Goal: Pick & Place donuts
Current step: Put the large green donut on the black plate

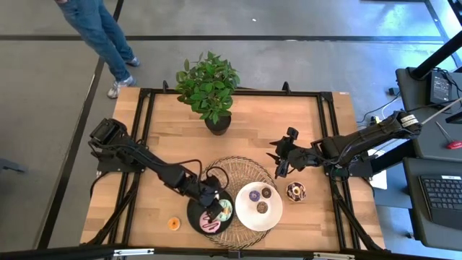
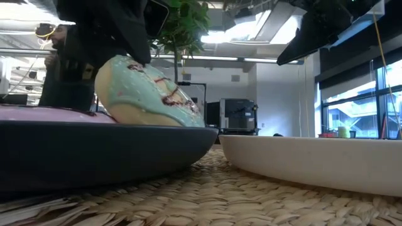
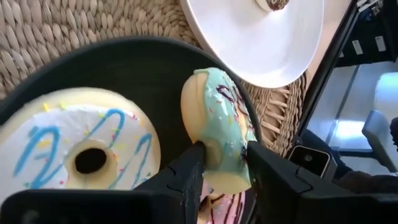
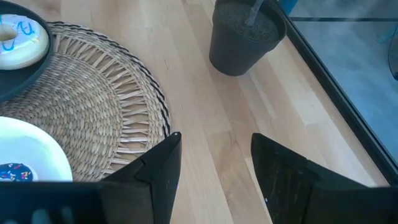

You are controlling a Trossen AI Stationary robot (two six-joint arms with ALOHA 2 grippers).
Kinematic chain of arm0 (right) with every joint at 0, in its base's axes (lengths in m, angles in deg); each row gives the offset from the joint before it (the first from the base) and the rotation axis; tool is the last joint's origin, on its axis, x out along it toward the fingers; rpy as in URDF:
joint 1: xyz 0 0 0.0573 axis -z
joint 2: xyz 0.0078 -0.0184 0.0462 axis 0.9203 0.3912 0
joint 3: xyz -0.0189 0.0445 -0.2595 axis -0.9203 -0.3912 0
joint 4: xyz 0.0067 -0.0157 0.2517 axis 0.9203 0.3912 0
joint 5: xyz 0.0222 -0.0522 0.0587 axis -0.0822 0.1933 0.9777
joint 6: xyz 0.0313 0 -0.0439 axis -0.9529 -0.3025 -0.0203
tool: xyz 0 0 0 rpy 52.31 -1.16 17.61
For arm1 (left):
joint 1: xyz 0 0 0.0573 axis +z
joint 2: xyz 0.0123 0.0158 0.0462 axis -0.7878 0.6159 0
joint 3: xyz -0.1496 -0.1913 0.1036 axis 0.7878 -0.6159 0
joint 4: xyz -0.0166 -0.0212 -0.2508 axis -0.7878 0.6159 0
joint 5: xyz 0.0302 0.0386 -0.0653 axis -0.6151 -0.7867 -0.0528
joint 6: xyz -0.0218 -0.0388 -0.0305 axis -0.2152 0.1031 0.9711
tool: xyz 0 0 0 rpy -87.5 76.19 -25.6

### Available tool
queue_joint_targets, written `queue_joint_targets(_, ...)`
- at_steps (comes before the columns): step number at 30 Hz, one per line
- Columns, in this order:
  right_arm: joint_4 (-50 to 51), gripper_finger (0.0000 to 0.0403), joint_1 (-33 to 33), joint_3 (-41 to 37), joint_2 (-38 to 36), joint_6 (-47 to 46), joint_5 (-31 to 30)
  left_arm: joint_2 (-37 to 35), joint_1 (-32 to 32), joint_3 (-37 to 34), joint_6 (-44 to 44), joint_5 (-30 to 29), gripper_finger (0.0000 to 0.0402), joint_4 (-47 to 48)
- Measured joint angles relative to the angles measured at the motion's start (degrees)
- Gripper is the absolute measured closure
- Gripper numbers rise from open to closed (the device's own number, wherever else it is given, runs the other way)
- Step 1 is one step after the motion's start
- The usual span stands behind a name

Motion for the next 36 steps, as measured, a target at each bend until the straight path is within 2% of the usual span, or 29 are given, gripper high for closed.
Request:
queue_joint_targets(13,0.00,0.0208,0.00,0.00,0.00,0.00,0.00,-0.02,2.20,0.00,-3.60,1.34,0.0254,0.04)
queue_joint_targets(17,-0.02,0.0208,-0.02,0.00,0.00,0.85,0.00,-0.02,2.75,0.00,-3.68,3.58,0.0247,1.06)
queue_joint_targets(28,-0.02,0.0208,0.00,0.00,0.00,1.07,0.00,-0.11,4.65,0.00,-7.04,5.33,0.0249,3.89)
queue_joint_targets(36,-0.06,0.0208,-0.01,0.00,0.00,1.16,0.00,-2.27,5.49,0.00,-7.13,10.17,0.0247,6.05)
